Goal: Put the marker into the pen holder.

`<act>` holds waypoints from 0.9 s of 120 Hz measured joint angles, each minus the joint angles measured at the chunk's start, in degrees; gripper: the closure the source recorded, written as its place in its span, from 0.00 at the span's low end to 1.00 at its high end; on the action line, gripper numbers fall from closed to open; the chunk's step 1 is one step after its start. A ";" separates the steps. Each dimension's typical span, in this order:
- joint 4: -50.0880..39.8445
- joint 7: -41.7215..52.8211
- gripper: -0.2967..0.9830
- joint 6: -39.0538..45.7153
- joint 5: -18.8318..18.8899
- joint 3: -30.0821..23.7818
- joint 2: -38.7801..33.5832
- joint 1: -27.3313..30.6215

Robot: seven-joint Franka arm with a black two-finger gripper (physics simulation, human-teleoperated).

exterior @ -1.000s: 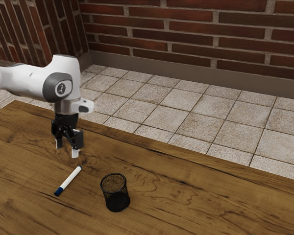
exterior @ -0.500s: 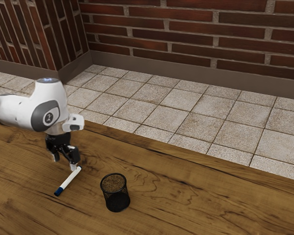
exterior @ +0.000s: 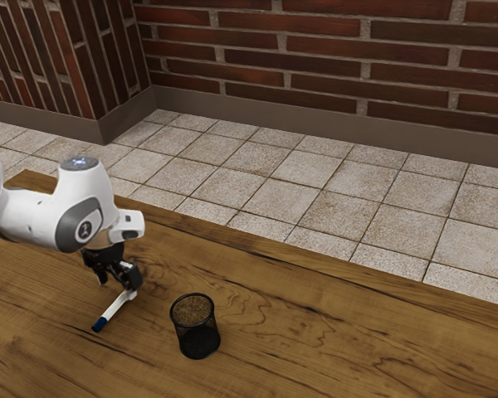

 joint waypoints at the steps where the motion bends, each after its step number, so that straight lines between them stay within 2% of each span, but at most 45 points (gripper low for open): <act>1: 0.00 -0.03 0.25 0.10 0.00 0.00 0.04 -0.02; 108: 2.90 -1.73 0.29 4.26 -0.50 0.00 5.05 -0.94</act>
